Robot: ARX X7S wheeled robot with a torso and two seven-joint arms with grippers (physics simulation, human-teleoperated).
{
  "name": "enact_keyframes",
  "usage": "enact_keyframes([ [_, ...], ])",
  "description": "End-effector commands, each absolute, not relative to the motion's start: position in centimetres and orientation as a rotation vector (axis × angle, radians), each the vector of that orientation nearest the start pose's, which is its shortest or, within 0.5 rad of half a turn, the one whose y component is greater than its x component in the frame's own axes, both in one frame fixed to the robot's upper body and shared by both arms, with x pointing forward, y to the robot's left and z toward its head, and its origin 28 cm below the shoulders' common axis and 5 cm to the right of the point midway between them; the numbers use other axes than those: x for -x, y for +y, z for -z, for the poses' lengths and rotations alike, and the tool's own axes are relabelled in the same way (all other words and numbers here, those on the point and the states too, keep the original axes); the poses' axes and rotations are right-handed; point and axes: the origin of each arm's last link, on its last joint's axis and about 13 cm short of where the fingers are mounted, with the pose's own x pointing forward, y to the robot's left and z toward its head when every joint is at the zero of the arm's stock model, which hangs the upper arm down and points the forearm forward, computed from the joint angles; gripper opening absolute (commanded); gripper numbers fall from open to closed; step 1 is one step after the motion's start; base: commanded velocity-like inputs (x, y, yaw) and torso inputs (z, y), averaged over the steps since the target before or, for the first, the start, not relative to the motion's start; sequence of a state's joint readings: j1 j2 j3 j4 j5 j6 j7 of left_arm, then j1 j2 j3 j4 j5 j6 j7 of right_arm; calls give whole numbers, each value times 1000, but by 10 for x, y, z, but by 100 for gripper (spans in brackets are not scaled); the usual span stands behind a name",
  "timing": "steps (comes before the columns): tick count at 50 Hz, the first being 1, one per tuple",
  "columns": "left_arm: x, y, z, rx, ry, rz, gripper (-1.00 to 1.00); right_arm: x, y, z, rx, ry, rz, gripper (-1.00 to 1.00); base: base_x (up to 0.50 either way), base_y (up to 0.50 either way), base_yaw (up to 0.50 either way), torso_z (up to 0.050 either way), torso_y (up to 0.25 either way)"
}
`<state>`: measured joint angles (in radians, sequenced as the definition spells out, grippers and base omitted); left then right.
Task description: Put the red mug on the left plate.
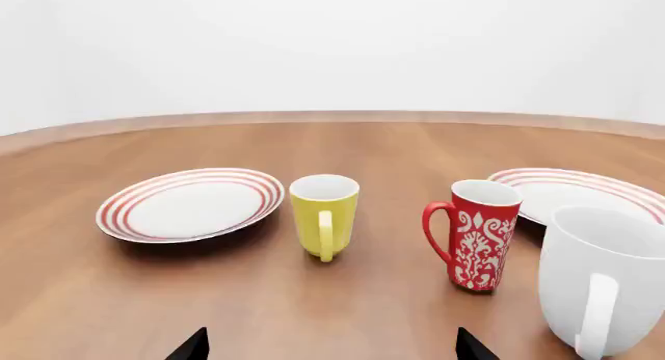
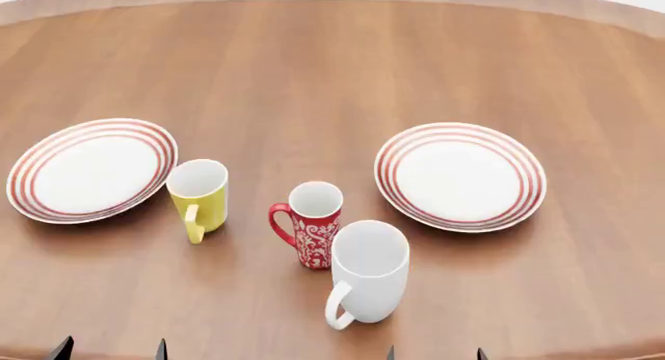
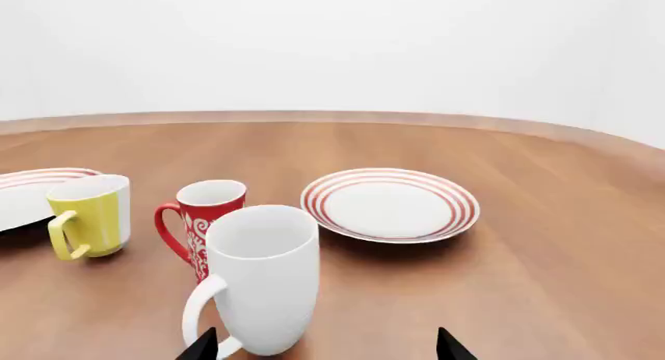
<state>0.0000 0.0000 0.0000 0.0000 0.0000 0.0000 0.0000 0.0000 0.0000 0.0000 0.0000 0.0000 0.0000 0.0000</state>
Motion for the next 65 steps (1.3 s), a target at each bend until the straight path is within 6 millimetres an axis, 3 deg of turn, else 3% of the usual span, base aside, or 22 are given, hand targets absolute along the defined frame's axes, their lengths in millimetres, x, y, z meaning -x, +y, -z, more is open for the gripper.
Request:
enact_keyframes([
  [1, -209, 206, -17, 2, -12, 1, 100, -208, -95, -20, -16, 2, -3, 100, 0, 0, 0, 0, 0],
  [7, -204, 206, -27, 5, -43, 6, 100, -195, -91, -39, 22, -61, -16, 100, 0, 0, 0, 0, 0],
  [10, -204, 205, -28, 12, -46, 5, 100, -191, -91, -45, -41, -70, -38, 100, 0, 0, 0, 0, 0],
  [65, -203, 200, -22, 4, -20, 38, 100, -190, -86, -38, -19, -61, -75, 100, 313, 441, 0, 0, 0],
])
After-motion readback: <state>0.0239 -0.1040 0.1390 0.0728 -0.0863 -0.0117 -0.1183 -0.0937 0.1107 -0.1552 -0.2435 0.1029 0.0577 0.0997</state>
